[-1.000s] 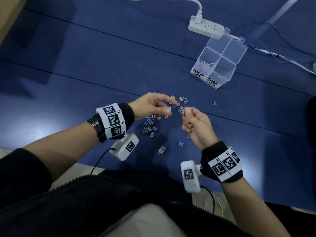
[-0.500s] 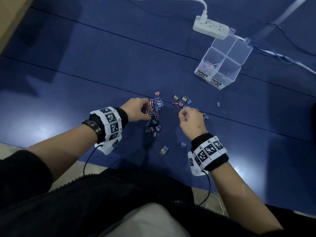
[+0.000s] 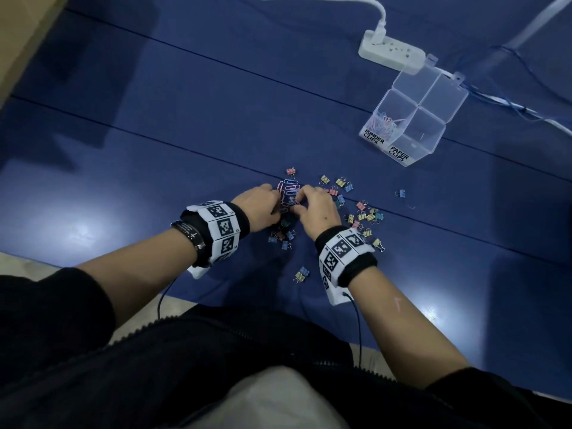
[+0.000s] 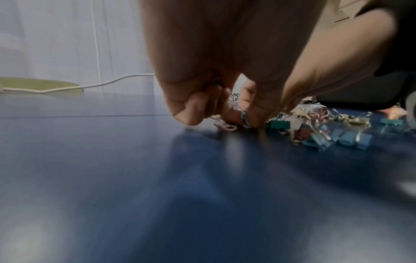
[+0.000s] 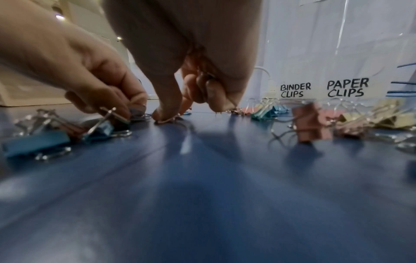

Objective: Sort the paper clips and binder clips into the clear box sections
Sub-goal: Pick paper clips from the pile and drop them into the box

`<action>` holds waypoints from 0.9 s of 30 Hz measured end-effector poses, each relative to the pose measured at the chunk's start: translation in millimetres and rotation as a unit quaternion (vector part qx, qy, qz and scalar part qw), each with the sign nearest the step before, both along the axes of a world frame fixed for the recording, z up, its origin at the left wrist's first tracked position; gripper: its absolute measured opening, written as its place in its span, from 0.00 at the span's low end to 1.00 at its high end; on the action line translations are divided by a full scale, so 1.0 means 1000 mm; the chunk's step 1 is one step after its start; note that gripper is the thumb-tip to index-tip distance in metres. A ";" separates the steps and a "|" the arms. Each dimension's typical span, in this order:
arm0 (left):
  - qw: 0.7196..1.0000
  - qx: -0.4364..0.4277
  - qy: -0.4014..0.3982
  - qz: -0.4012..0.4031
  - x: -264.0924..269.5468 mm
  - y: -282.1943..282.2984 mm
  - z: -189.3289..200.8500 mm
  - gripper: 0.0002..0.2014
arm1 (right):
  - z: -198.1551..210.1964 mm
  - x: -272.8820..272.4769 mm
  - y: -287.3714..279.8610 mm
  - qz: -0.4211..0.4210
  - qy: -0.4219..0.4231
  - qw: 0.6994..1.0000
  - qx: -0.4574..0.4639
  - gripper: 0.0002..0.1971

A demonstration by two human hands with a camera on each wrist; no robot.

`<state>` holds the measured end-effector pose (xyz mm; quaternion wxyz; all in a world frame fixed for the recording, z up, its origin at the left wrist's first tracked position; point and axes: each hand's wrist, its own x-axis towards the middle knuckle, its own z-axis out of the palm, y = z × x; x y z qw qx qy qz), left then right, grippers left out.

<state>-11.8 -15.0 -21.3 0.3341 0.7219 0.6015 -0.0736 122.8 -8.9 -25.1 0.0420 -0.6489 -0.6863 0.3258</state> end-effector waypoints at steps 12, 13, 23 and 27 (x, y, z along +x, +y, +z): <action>0.884 -0.159 -0.323 0.299 -0.012 0.009 0.011 0.16 | -0.003 0.021 0.003 -0.028 0.070 0.997 -0.025 0.08; 0.849 -0.179 -0.371 0.331 -0.015 0.010 0.010 0.16 | -0.003 0.023 0.002 -0.043 0.081 0.996 -0.021 0.09; 0.711 -0.229 -0.545 0.381 -0.014 0.011 0.014 0.10 | 0.009 0.054 -0.006 -0.191 0.323 0.914 -0.155 0.13; 0.692 -0.259 -0.558 0.378 -0.009 0.009 0.015 0.07 | 0.008 0.061 -0.011 -0.159 0.346 0.905 -0.190 0.15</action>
